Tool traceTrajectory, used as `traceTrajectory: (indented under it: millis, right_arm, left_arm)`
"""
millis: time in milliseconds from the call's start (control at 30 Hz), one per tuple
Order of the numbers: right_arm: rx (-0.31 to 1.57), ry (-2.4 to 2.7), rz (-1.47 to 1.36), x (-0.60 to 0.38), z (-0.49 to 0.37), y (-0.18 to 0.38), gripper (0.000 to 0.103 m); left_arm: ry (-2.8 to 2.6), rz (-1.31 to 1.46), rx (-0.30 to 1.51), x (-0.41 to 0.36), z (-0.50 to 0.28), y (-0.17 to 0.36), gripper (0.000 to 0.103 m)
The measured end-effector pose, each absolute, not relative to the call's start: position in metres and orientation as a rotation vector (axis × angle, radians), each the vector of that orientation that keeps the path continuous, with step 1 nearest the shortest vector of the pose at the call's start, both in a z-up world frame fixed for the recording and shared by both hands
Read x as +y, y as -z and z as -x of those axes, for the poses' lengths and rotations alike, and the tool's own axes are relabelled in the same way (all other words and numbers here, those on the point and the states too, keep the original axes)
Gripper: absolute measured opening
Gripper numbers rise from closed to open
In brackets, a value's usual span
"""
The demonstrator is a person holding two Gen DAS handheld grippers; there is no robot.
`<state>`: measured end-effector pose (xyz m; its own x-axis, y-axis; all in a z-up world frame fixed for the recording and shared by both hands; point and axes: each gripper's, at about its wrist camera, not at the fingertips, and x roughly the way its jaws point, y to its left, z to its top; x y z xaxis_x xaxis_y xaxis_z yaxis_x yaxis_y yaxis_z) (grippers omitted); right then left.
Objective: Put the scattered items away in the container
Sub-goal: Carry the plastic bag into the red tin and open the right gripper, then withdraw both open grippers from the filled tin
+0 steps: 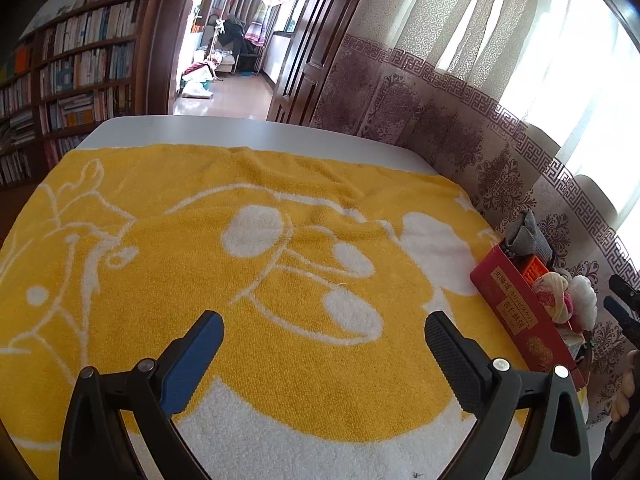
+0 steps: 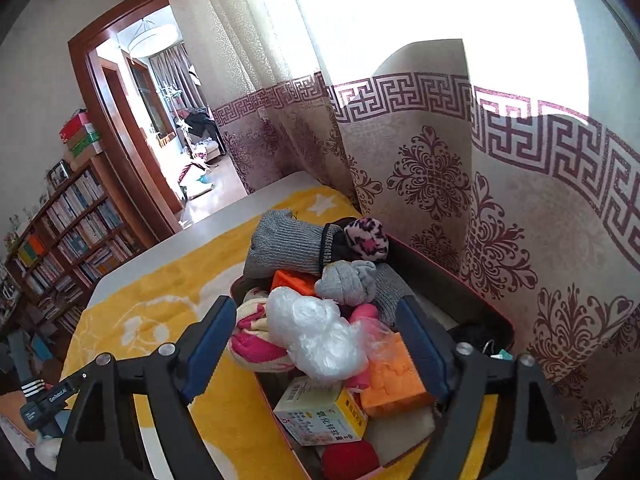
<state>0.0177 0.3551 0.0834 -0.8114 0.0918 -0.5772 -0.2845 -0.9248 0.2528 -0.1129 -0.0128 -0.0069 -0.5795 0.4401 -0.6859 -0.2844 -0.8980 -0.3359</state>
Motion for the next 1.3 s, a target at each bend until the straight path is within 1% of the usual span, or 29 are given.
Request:
traceTrajectory:
  millis: [100, 200, 333, 400, 467, 567, 633, 700, 767, 867, 933, 1133, 1300]
  right_arm:
    - [0.418, -2.844, 0.880, 0.334, -0.021, -0.090, 0.085]
    - [0.417, -2.872, 0.920, 0.327, -0.026, -0.089, 0.085]
    - [0.448, -2.852, 0.954, 0.339, -0.044, -0.084, 0.085]
    - [0.452, -2.837, 0.998, 0.348, -0.054, -0.080, 0.085]
    - [0.437, -2.815, 1.018, 0.357, -0.068, -0.076, 0.085]
    - [0.408, -2.784, 1.026, 0.370, -0.088, -0.070, 0.085]
    - [0.420, -2.763, 1.032, 0.381, -0.099, -0.064, 0.085]
    - [0.448, -2.748, 1.029, 0.392, -0.107, -0.059, 0.085]
    - [0.489, -2.732, 1.018, 0.403, -0.113, -0.055, 0.085]
    - [0.547, -2.718, 1.011, 0.416, -0.117, -0.049, 0.085]
    - [0.564, -2.717, 1.003, 0.420, -0.121, -0.047, 0.085]
    - [0.563, -2.723, 0.955, 0.425, -0.131, -0.045, 0.085]
    - [0.581, -2.711, 0.949, 0.431, -0.132, -0.041, 0.085]
  left_arm:
    - [-2.494, 1.166, -0.282, -0.019, 0.100, 0.007, 0.102]
    - [-2.557, 1.142, -0.228, -0.010, 0.082, -0.004, 0.102]
    - [-2.561, 1.063, -0.151, 0.026, 0.057, -0.026, 0.102]
    - [-2.543, 1.095, -0.135, 0.050, 0.047, -0.035, 0.102]
    - [-2.487, 1.169, -0.164, 0.071, 0.043, -0.037, 0.102]
    - [-2.349, 1.203, -0.259, 0.097, 0.040, -0.034, 0.102]
    - [-2.295, 1.227, -0.302, 0.114, 0.038, -0.032, 0.102]
    - [-2.273, 1.205, -0.298, 0.131, 0.031, -0.038, 0.102]
    - [-2.303, 1.156, -0.235, 0.149, 0.023, -0.048, 0.102]
    - [-2.369, 1.074, -0.069, 0.176, 0.008, -0.064, 0.102]
    - [-2.377, 1.057, 0.004, 0.193, 0.001, -0.070, 0.102]
    - [-2.286, 1.070, 0.066, 0.234, -0.009, -0.065, 0.102]
    - [-2.321, 0.994, 0.234, 0.259, -0.028, -0.063, 0.102]
